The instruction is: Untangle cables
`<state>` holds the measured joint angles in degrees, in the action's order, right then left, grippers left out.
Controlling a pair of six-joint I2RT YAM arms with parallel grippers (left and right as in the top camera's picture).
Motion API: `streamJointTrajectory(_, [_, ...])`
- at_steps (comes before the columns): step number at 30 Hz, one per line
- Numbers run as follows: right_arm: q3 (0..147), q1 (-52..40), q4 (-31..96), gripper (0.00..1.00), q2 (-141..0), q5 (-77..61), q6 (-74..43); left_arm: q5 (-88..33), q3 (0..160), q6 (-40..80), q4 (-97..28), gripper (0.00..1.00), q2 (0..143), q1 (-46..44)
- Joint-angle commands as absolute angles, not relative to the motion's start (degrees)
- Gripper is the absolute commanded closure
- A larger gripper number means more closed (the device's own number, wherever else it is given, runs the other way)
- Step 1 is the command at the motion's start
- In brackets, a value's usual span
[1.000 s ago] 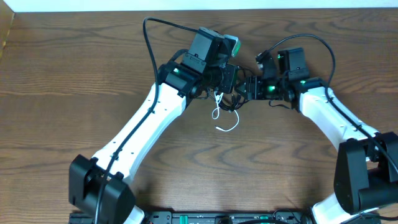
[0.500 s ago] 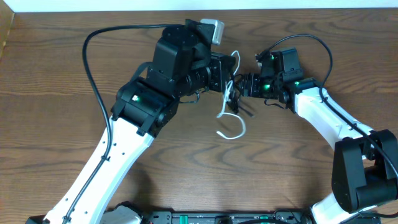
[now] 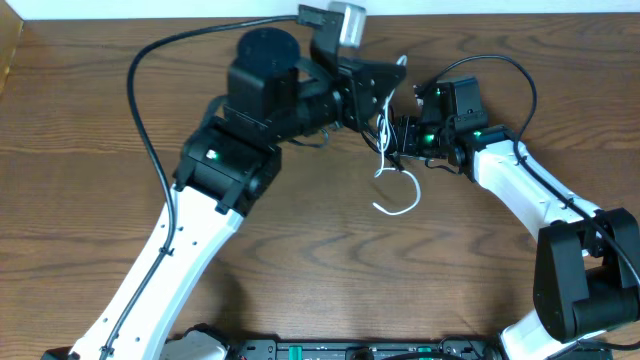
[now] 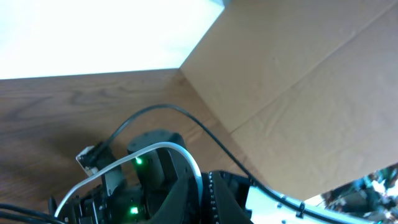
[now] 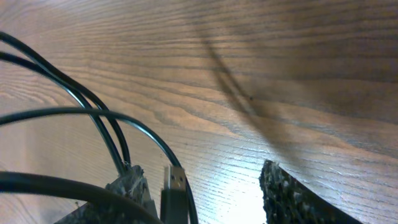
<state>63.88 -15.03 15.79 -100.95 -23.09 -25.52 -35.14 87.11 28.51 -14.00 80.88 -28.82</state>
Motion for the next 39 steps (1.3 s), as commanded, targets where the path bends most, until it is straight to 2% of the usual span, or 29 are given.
streamJointTrajectory(1, [63.40,-15.44,15.84,0.44,-101.38,-21.06,-26.15,-40.80,87.68,32.60,-11.79,0.92,78.74,-26.55])
streamJointTrajectory(9, [62.96,-15.53,15.38,0.47,-101.41,-19.05,-27.42,-52.14,87.68,41.34,0.89,0.92,78.74,-24.14])
streamJointTrajectory(16, [62.81,-15.55,15.64,0.48,-101.49,-18.52,-27.40,-52.27,87.68,47.09,10.83,0.93,78.74,-22.41])
streamJointTrajectory(25, [62.78,-15.53,15.57,0.48,-105.51,-18.57,-27.55,-48.60,87.68,56.49,22.50,0.92,78.56,-14.24])
streamJointTrajectory(33, [62.78,-15.35,15.16,0.47,-108.79,-19.66,-28.29,-42.81,87.68,56.16,21.89,0.92,78.43,-9.39])
streamJointTrajectory(39, [62.81,-15.31,15.16,0.49,-108.88,-19.66,-28.27,-41.47,87.68,51.16,14.02,0.92,78.43,-8.38])
